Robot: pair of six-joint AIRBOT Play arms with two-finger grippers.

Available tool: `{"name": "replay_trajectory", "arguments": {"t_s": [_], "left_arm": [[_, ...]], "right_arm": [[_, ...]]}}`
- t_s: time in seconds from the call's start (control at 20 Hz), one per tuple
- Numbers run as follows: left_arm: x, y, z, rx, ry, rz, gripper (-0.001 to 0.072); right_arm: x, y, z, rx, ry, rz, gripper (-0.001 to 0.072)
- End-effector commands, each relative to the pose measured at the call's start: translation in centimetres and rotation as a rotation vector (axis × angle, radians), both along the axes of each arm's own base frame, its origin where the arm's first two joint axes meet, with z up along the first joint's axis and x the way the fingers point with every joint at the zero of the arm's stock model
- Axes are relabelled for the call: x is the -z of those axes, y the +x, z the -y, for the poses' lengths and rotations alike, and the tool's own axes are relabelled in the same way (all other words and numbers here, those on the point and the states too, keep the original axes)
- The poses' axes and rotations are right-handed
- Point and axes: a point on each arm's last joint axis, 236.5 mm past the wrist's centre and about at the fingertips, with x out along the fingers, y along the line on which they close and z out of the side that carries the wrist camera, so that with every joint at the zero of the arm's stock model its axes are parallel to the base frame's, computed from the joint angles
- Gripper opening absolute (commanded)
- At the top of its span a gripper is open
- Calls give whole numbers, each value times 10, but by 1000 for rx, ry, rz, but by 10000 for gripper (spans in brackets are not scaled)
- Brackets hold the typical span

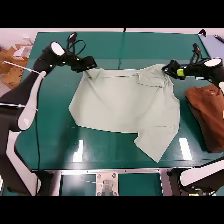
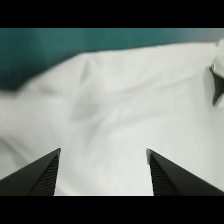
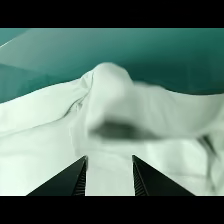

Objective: Fold the shirts.

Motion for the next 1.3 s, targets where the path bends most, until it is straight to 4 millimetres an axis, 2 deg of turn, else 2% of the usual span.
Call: {"name": "replay_trajectory", "arguments": {"t_s": [0.0,0.1,0.15,0.3,0.5,0.6,0.7,0.8,0.85,0.9,0.95,1.0,1.05,1.1,1.15,1.25], "left_arm": [[-19,-38,-47,75,25,-154,537],[-34,-62,-88,91,40,-227,64],[-37,-70,-103,84,44,-254,29],[-29,-92,-135,46,139,-329,28],[-11,-163,-159,63,305,-438,28],[1,-209,-164,54,320,-434,28],[26,-258,-165,5,310,-417,29],[55,-291,-159,-62,274,-379,30],[67,-304,-151,-90,236,-372,31],[75,-311,-141,-114,180,-376,31],[83,-317,-131,-130,125,-398,31],[87,-319,-123,-132,87,-403,32],[89,-318,-118,-141,56,-395,72],[87,-312,-114,-156,28,-378,291],[82,-304,-111,-179,-2,-358,370],[79,-296,-110,-204,-26,-332,356]], "right_arm": [[-17,-38,17,-75,59,-85,326],[-28,-67,31,-92,95,-134,230],[-29,-81,35,-90,110,-157,230],[-26,-123,37,-54,137,-207,150],[-9,-193,47,29,70,-276,150],[1,-231,53,75,37,-310,150],[9,-257,64,152,13,-318,149],[17,-277,79,249,-1,-316,153],[24,-290,87,282,-9,-340,183],[32,-301,93,315,-6,-369,322],[41,-310,97,353,13,-398,379],[49,-315,97,371,33,-413,378],[61,-320,93,377,50,-437,372],[72,-322,89,376,66,-453,373],[84,-322,85,367,86,-467,372],[101,-318,76,338,143,-488,372]]}}
